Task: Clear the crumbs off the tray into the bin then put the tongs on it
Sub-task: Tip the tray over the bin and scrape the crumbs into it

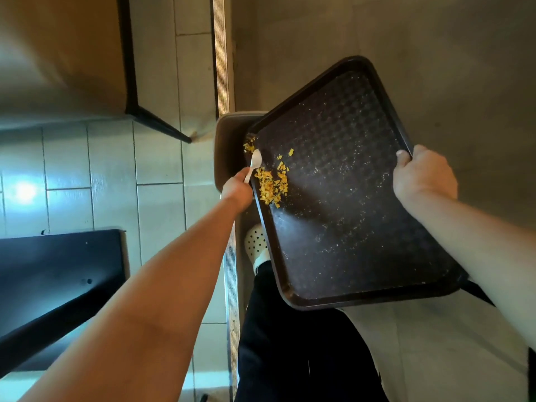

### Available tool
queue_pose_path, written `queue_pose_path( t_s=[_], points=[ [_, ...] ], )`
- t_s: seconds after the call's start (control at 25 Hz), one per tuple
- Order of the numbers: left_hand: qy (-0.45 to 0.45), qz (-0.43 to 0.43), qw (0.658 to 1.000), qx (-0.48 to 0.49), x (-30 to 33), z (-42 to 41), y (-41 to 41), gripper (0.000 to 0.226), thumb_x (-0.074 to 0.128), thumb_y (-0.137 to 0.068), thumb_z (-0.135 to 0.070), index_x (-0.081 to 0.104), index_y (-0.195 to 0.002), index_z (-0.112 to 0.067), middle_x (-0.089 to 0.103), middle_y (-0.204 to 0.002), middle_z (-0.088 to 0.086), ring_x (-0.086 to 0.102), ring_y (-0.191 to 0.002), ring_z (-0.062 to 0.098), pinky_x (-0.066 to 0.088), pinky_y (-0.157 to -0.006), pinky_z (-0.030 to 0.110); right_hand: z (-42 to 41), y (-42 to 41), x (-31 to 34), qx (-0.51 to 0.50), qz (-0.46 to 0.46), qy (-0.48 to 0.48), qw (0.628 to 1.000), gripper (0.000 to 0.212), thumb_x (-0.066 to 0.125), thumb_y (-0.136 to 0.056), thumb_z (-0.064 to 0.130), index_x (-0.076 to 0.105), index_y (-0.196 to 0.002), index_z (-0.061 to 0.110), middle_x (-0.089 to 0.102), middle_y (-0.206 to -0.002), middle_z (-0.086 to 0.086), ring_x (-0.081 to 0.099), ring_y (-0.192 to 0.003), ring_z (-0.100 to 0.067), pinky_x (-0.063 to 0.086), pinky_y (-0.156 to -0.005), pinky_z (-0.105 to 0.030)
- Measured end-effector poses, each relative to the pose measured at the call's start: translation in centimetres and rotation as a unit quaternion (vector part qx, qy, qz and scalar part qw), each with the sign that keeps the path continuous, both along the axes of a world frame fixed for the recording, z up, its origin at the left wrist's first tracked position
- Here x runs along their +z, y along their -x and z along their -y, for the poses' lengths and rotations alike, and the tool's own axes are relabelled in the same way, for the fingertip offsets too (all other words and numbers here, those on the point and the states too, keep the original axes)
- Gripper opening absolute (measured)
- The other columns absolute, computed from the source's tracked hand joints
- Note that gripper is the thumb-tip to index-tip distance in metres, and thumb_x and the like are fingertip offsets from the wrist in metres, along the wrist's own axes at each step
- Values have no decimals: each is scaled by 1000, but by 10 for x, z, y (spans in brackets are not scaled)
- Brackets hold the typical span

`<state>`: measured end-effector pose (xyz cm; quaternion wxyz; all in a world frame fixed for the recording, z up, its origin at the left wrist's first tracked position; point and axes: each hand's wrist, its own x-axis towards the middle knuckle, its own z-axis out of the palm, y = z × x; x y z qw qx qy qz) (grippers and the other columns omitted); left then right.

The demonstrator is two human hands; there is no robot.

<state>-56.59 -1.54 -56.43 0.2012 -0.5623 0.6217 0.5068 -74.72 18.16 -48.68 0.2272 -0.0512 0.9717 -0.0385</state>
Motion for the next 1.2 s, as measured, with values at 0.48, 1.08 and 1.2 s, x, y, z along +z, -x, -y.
queue_pose_path(
  t_s=[0.48,1.08,1.2],
  points=[
    [68,27,997,-12,-8,-10,14,59,37,-92,4,32,-145,-22,49,-136,11,49,-122,29,41,-100,32,-6,10,6,19,-28,3,999,33,34,-100,31,53,-104,5,59,-106,-22,54,-98,-41,33,-70,-36],
    [93,-3,996,-8,-1,-6,25,50,36,-96,-3,37,-143,-21,53,-129,6,52,-116,23,39,-86,23,-12,0,8,-6,-13,0,1000,32,33,-101,31,53,-105,5,60,-105,-19,55,-96,-37,32,-68,-34],
    [62,-8,998,-30,-8,-2,32,52,37,-96,-3,37,-143,-24,53,-130,6,53,-114,22,38,-84,22,-10,1,9,-3,-13,0,1000,33,33,-101,31,54,-107,6,60,-106,-19,55,-96,-36,31,-67,-34]
  ],
)
